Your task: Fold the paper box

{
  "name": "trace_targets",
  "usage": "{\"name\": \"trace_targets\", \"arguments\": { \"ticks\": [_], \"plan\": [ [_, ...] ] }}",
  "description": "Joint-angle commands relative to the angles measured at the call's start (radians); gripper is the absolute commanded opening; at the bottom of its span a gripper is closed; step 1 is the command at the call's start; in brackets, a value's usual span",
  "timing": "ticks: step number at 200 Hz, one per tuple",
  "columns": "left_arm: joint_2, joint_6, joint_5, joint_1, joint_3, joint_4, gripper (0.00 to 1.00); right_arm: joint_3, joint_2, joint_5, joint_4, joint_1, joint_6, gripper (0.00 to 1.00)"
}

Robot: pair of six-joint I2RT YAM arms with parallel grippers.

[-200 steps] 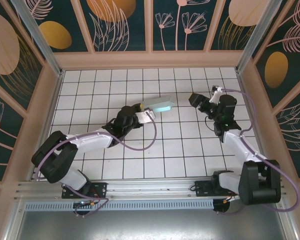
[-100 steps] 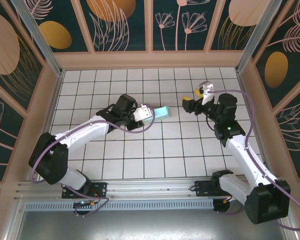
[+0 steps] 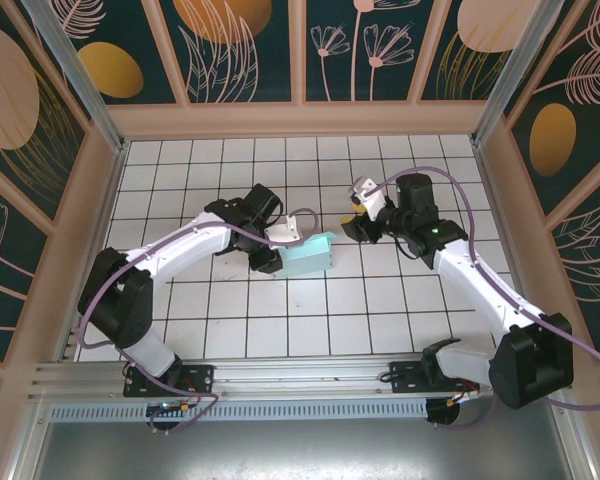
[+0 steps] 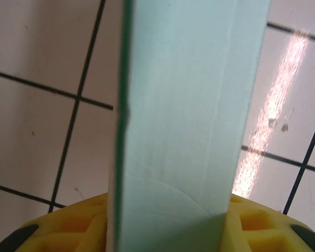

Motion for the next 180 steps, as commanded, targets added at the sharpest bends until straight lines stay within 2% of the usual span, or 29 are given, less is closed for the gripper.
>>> {"name": "trace_targets", "arguments": {
  "ticks": [1, 107, 151, 180],
  "plan": [
    [0.019, -0.023, -0.036, 0.005, 0.028, -0.075, 0.35, 0.048, 0.033, -0.031, -0.061, 0.021, -0.029, 0.44],
    [0.037, -0.041, -0.046, 0.005, -0.014, -0.03, 0.35, 0.102, 0.176, -0.002, -0.134, 0.107, -0.13, 0.41],
    [0.023, -0.042, -0.042, 0.004, -0.024, -0.019, 0.36, 0.134, 0.223, 0.019, -0.145, 0.114, -0.146, 0.3],
    [0.021, -0.041, -0.04, 0.004, -0.027, -0.017, 0.36, 0.156, 0.256, 0.023, -0.17, 0.115, -0.16, 0.28]
  ]
}}
